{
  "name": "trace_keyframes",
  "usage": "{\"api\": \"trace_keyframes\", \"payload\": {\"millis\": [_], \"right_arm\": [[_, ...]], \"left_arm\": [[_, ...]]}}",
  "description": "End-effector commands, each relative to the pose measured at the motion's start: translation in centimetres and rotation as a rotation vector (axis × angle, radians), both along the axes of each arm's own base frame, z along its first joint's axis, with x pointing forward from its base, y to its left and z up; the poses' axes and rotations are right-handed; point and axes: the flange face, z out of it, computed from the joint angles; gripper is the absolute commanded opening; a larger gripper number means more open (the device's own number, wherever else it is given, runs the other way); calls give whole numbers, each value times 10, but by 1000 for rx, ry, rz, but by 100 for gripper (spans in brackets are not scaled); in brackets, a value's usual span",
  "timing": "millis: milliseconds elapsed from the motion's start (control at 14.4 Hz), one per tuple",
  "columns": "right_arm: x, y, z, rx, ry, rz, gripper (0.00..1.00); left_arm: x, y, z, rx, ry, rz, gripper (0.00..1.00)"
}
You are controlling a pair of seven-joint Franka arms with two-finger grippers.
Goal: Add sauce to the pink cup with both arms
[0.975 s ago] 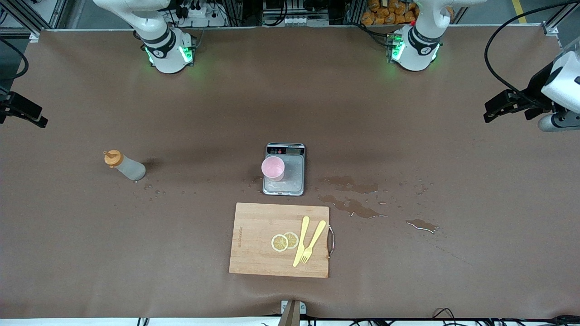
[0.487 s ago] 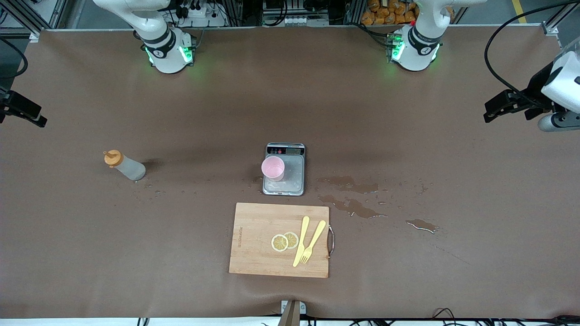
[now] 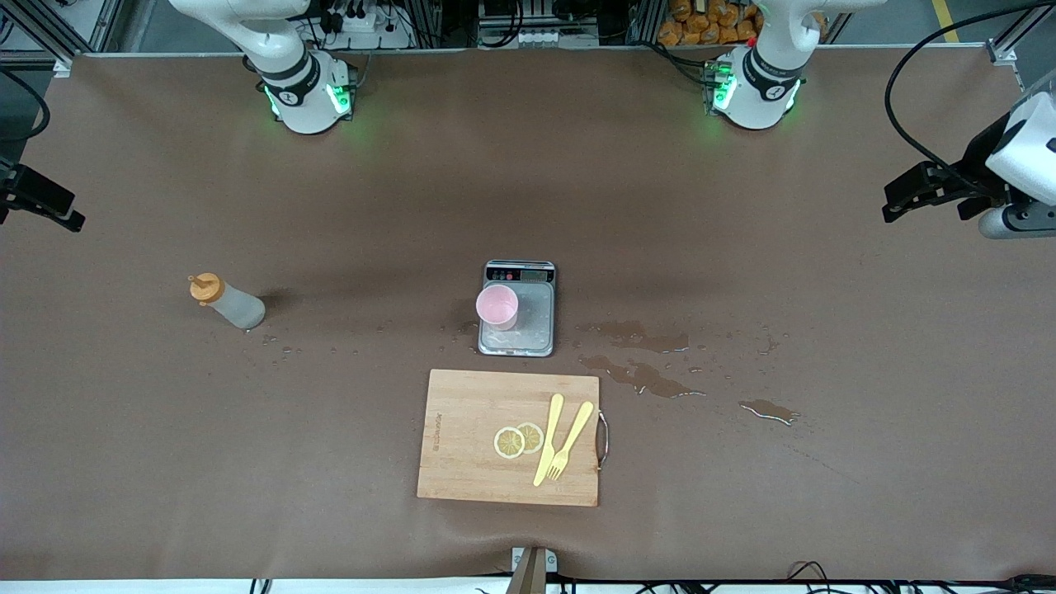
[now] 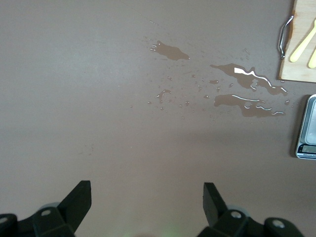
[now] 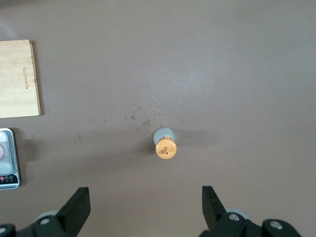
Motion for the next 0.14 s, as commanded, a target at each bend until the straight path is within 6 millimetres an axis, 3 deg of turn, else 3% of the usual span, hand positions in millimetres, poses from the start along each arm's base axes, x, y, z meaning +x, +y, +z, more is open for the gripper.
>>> {"api": "trace_keyframes", "payload": {"millis": [0,70], "right_arm": [[-5,3,7,-4,-11,-1,100],[-5,3,6,-4,-11,1,100]], "left_arm": [[1,1,2,-15,-5,-17,100],[1,1,2,-16,-5,-17,100]]}}
